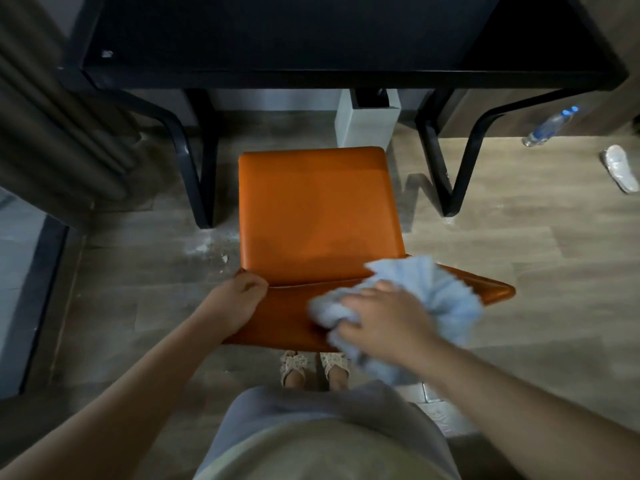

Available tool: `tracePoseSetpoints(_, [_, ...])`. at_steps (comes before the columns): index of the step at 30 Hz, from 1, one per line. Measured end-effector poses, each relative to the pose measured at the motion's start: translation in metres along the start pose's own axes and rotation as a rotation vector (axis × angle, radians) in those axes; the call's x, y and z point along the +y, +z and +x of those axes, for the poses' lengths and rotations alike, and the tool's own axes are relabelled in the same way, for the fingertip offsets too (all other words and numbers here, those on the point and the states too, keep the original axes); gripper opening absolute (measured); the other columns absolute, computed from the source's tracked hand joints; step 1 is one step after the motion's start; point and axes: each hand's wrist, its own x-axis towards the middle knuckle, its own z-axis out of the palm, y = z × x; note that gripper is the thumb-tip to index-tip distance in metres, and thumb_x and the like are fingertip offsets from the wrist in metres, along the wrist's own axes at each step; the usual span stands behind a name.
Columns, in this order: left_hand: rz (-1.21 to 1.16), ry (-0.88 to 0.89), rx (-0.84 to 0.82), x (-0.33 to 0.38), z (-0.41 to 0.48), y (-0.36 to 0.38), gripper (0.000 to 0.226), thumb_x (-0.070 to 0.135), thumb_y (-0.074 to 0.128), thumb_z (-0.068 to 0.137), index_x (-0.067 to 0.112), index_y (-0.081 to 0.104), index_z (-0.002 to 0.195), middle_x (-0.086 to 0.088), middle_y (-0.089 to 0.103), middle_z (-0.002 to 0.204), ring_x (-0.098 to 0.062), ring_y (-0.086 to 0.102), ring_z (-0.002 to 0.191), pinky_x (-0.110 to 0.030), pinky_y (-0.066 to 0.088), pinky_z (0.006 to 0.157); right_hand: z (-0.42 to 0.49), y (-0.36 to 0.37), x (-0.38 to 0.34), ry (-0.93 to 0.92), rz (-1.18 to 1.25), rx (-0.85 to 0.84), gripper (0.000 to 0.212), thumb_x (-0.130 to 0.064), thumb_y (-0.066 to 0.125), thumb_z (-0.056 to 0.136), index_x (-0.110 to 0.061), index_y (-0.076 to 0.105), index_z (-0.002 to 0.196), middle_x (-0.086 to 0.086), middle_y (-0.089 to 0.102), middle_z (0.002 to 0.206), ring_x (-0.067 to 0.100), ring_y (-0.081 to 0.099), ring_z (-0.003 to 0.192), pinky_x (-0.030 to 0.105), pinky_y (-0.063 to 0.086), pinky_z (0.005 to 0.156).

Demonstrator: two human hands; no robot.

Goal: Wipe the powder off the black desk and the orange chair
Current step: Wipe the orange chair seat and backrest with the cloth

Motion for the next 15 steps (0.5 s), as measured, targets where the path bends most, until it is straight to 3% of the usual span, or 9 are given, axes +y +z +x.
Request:
tracePoseSetpoints(2, [0.419, 0.081, -0.100, 0.004, -0.004, 0.007, 0.021, 0.036, 0.038, 0.098, 0.032, 0.053, 0.112, 0.000, 0.060, 0.110, -0.018, 0.056, 0.095, -0.030, 0.043, 0.084, 0.001, -0.015, 0.039, 0.183, -0.114, -0.119, 0.039, -0.051, 0.027, 0.078, -0.038, 0.061, 0.092, -0.008, 0.062, 0.093, 0.019, 0.047, 0.101, 0.036, 0.031, 0.086])
tracePoseSetpoints(4, [0.588, 0.135, -0.192, 0.009, -0.003, 0.012, 0.026, 0.040, 0.037, 0.097, 0.031, 0.055, 0.113, 0.003, 0.061, 0.115, -0.017, 0.056, 0.098, -0.030, 0.043, 0.084, 0.014, -0.018, 0.033, 0.223, -0.123, -0.187, 0.036, -0.048, 0.025, 0.076, -0.032, 0.057, 0.080, -0.007, 0.058, 0.079, 0.019, 0.048, 0.093, 0.038, 0.029, 0.088])
tracePoseSetpoints(6, [0.651, 0.164, -0.302, 0.013, 0.008, 0.016, 0.030, 0.036, 0.036, 0.097, 0.023, 0.058, 0.115, -0.001, 0.061, 0.121, -0.019, 0.056, 0.106, -0.032, 0.043, 0.090, 0.029, -0.007, -0.007, 0.075, 0.014, -0.207, 0.022, -0.039, 0.038, 0.087, -0.031, 0.058, 0.089, -0.004, 0.063, 0.094, 0.024, 0.051, 0.100, 0.042, 0.034, 0.087])
tracePoseSetpoints(8, [0.683, 0.147, -0.399, 0.017, 0.017, 0.018, 0.034, 0.028, 0.036, 0.098, 0.017, 0.059, 0.121, -0.006, 0.060, 0.125, -0.020, 0.055, 0.110, -0.031, 0.041, 0.093, 0.034, 0.002, -0.037, -0.019, 0.109, -0.172, 0.023, -0.034, 0.039, 0.094, -0.033, 0.059, 0.106, -0.001, 0.060, 0.115, 0.023, 0.048, 0.110, 0.037, 0.035, 0.087])
tracePoseSetpoints(12, [0.759, 0.117, -0.533, 0.030, 0.030, 0.024, 0.034, 0.027, 0.033, 0.100, 0.012, 0.054, 0.122, -0.011, 0.056, 0.126, -0.022, 0.053, 0.105, -0.028, 0.036, 0.083, 0.032, -0.012, 0.030, 0.259, 0.072, -0.279, 0.027, -0.039, 0.043, 0.094, -0.024, 0.061, 0.108, 0.003, 0.061, 0.112, 0.020, 0.048, 0.090, 0.033, 0.038, 0.078])
tracePoseSetpoints(15, [0.816, 0.038, -0.583, 0.032, 0.045, 0.040, 0.043, 0.036, 0.029, 0.100, 0.014, 0.046, 0.133, -0.011, 0.048, 0.138, -0.028, 0.048, 0.121, -0.038, 0.036, 0.102, 0.036, -0.022, 0.088, 0.440, -0.178, -0.368, 0.023, -0.039, 0.047, 0.086, -0.028, 0.062, 0.101, 0.000, 0.059, 0.111, 0.023, 0.046, 0.105, 0.039, 0.032, 0.090])
